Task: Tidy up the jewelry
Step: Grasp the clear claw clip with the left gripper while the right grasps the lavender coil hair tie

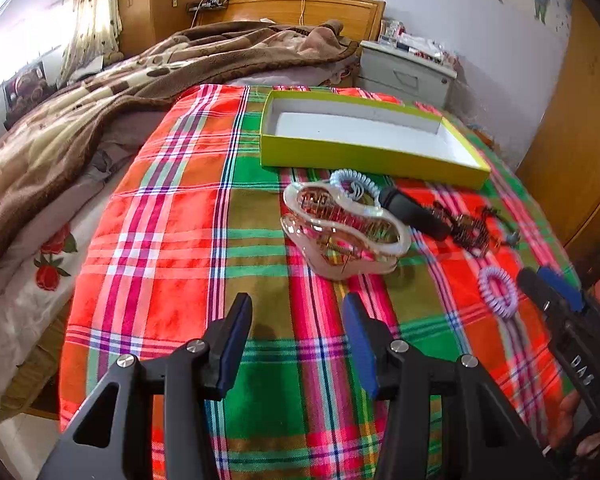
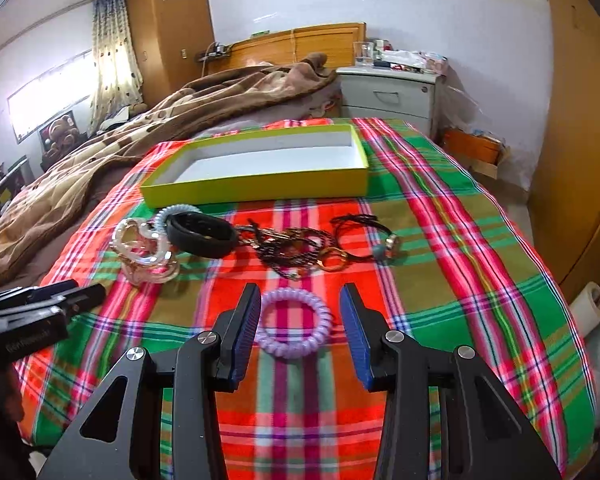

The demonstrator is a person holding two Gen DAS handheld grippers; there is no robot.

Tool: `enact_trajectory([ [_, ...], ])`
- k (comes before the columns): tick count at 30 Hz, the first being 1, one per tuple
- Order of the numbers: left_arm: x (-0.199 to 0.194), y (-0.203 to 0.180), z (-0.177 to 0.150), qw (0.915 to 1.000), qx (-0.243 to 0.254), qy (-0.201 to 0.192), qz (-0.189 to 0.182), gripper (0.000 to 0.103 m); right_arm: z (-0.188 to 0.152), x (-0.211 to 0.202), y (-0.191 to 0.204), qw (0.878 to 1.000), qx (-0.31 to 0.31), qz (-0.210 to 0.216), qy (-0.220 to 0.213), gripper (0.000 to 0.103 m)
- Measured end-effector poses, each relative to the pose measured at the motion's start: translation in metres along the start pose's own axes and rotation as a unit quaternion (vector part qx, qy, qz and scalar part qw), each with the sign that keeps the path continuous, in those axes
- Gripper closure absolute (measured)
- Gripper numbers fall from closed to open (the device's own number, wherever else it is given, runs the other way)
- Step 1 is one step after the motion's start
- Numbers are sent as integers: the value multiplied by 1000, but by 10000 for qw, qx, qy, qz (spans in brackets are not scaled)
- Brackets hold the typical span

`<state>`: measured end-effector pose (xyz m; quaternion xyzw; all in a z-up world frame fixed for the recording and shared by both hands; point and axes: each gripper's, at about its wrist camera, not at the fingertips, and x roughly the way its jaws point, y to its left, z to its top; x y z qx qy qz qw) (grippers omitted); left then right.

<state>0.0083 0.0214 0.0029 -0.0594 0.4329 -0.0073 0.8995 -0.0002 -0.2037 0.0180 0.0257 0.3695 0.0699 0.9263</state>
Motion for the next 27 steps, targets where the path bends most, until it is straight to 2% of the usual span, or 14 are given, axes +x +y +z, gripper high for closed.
enact_trajectory([
  [7,3,11,14,9981,-298,123,-532,54,2,4,-17,9997,38,-185,169,61],
  [12,9,9,28,9956,-465,193,-796,53,4,9,-19,9993,-16,-199,302,61],
  [16,15,5,37,9937,-654,290,-865,53,5,16,-20,9990,-59,-157,417,61],
  [23,30,1,41,9942,-768,526,-537,52,3,22,-16,9981,-128,-18,597,61],
  [27,30,3,43,9960,-664,519,-289,52,2,24,-10,9973,-282,35,678,61],
])
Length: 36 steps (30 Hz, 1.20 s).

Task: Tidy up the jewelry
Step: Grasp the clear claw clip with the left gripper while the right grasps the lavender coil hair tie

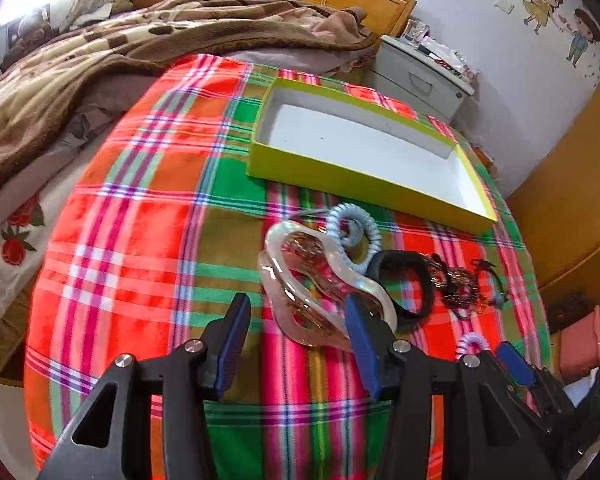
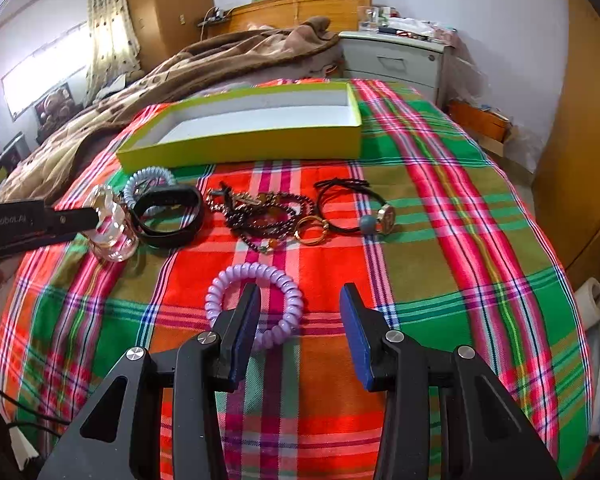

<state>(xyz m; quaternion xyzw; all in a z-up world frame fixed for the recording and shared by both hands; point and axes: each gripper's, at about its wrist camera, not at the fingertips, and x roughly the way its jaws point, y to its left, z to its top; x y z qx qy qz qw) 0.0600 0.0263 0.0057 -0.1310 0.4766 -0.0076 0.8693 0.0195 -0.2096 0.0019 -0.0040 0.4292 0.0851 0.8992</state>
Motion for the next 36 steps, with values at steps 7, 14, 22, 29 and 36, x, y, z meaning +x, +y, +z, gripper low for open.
enact_trajectory([
  [7,-2,6,6,9968,530,-45,603,52,-1,3,4,9999,-127,-32,79,61],
  [14,1,17,4,9934,745,-5,873,52,-2,5,5,9997,-214,-101,89,61],
  [22,7,17,-6,9954,731,94,616,52,-4,7,10,9993,-340,-150,49,61],
  [29,11,21,-9,9954,730,125,609,52,-4,7,13,9991,-402,-101,17,86],
  [36,10,17,-8,9958,816,64,419,72,-4,6,12,9994,-331,-75,-17,92],
])
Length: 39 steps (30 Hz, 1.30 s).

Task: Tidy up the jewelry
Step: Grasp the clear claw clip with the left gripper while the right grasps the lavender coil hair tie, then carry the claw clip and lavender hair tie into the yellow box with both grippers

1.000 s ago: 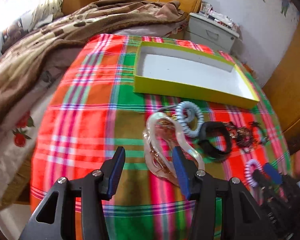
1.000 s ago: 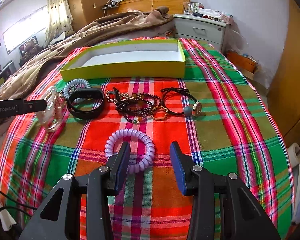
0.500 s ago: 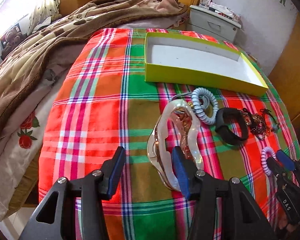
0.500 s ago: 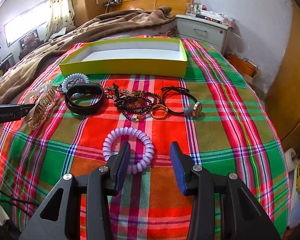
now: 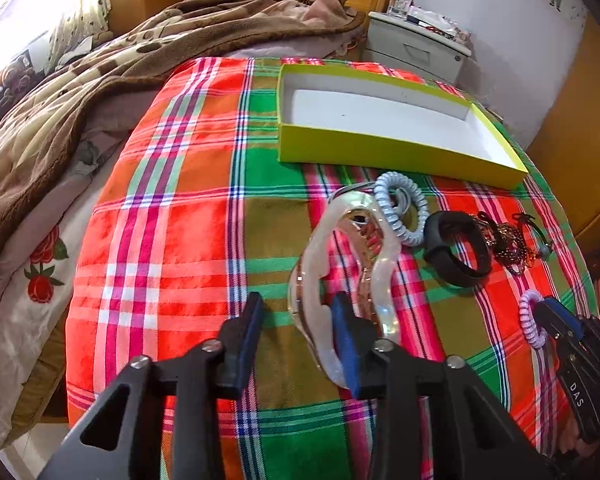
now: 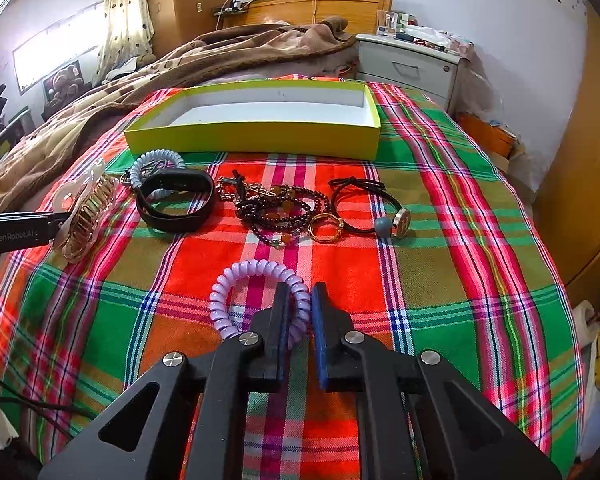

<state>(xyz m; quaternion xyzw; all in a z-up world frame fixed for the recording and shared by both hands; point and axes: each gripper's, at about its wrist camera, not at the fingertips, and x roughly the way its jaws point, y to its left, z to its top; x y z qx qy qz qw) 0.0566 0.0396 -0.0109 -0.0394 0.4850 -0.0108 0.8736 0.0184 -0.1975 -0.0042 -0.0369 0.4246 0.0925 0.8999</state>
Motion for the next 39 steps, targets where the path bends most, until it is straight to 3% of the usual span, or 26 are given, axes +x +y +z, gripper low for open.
enact_trajectory([
  [2,0,-2,1,10000,-5,-16,-74,81,0,-1,-1,10000,30,2,-29,92],
  [10,-4,-1,5,9997,20,-182,-187,90,4,-6,0,9999,26,-32,-134,93],
  [30,-22,5,22,9984,93,-494,-261,90,39,-19,2,9984,-1,-74,-559,93],
  [39,-28,8,56,9969,27,-734,-291,90,79,-12,-1,9975,0,-125,-701,93],
])
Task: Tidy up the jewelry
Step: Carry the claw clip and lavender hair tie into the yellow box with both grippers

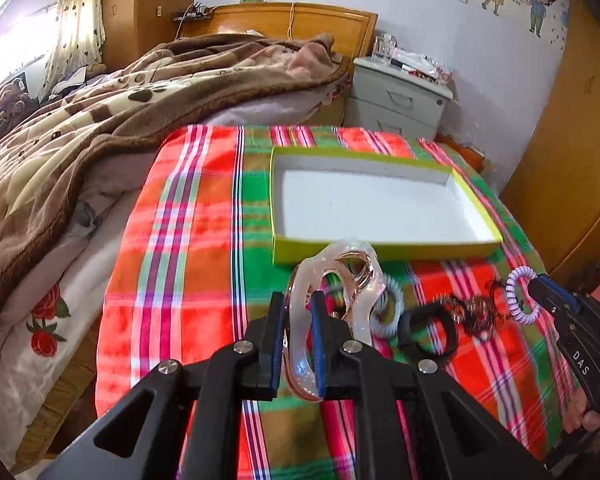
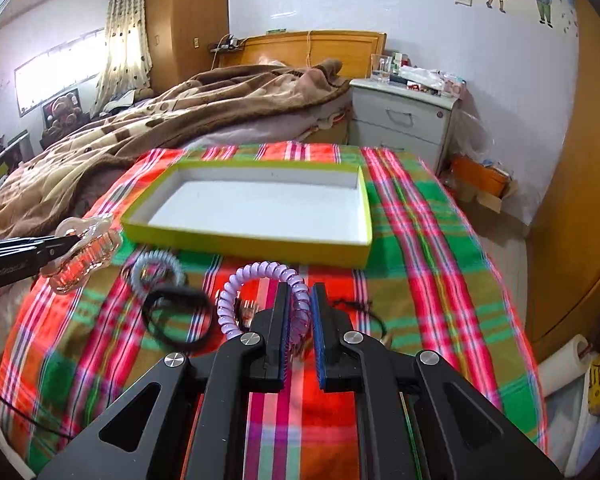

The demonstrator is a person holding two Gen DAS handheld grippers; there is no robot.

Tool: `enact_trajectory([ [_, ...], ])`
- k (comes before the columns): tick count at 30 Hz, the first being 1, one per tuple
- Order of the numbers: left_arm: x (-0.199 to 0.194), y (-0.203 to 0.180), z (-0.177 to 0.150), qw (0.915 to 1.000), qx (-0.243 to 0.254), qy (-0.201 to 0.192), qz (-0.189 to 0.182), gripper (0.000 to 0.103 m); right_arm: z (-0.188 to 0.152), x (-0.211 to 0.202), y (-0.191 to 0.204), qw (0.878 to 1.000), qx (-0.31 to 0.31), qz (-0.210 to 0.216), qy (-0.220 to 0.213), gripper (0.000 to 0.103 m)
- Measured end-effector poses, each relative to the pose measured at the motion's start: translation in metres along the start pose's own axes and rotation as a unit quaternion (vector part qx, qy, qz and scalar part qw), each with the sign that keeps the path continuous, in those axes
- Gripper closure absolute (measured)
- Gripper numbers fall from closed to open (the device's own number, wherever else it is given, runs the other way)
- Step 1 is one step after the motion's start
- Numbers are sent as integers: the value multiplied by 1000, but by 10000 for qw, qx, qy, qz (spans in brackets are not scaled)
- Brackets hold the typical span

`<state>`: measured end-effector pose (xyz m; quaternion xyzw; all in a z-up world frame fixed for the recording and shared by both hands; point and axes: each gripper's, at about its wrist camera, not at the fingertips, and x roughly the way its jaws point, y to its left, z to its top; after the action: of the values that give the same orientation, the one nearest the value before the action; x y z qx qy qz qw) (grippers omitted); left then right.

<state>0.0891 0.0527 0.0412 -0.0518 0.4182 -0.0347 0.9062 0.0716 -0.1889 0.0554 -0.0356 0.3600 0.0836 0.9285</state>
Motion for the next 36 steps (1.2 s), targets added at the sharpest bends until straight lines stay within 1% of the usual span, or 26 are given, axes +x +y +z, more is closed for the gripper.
enact_trajectory([
  [3,6,2,15,10000,-41,-56,19,90,17,9,-1,10000,10,9,-16,93],
  [10,28,7,49,9998,-165,-64,-129,90,49,42,-6,9999,95,62,110,93],
  [15,51,9,70,9996,-209,10,-169,90,70,72,-11,9995,187,123,232,93],
  [17,61,9,77,9993,-269,69,-240,90,77,87,-12,9991,220,152,331,93],
  [23,95,3,92,9987,-282,282,-328,90,92,126,-10,9974,241,255,626,93],
  [28,118,-4,99,9983,-229,436,-322,90,100,151,-11,9963,226,238,791,93],
  [34,134,-9,106,9983,-181,484,-259,90,102,173,-11,9946,221,250,982,93],
  [36,138,-8,107,9984,-181,508,-161,90,102,177,-11,9944,207,223,1012,93],
])
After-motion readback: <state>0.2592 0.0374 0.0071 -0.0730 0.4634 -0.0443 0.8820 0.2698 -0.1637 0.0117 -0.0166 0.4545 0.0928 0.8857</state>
